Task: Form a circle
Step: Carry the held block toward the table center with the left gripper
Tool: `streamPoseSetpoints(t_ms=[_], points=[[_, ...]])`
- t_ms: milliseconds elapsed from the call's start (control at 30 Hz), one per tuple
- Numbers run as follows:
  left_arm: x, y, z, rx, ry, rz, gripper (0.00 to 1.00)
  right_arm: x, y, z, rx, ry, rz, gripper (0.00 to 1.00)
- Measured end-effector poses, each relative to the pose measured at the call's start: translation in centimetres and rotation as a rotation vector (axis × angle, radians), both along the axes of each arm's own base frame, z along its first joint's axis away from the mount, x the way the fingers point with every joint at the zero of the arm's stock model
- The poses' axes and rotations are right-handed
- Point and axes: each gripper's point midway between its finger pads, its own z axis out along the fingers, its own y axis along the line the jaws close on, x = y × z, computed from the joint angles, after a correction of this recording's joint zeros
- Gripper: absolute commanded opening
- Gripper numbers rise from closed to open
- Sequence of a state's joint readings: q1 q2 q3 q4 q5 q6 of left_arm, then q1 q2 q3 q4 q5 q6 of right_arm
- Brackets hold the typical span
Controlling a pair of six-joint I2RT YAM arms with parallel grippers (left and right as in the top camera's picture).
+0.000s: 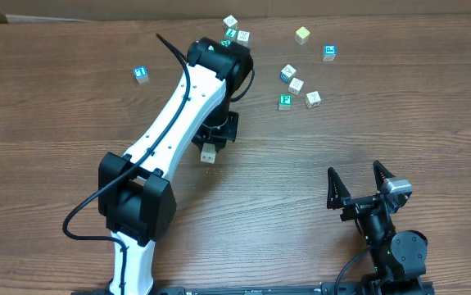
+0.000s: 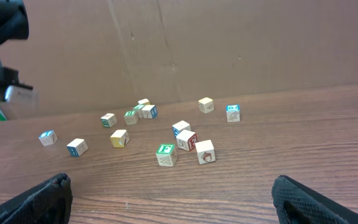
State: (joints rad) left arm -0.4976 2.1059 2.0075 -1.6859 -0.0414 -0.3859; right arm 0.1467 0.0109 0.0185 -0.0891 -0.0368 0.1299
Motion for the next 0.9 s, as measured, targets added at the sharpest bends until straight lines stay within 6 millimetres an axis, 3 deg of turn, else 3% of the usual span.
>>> streamPoseSetpoints(t_ms=[133,400,733,900], points=[[-0.2,0.4,-1.2,0.022,0.001,0.013,0.19,0.0,0.0,0.0,0.000,0.000,0.000,1.00],[-0.3,0.6,-5.4,0.046,-0.011,0.096,0.17,0.0,0.0,0.0,0.000,0.001,0.000,1.00],[0.9,0.0,-8.6,0.022,-0.091,0.210,0.20,0.0,0.0,0.0,0.000,0.000,0.000,1.00],[0.3,0.3,-10.6,0.030,-0.089,0.237,0.22,0.0,0.0,0.0,0.000,0.000,0.000,1.00]])
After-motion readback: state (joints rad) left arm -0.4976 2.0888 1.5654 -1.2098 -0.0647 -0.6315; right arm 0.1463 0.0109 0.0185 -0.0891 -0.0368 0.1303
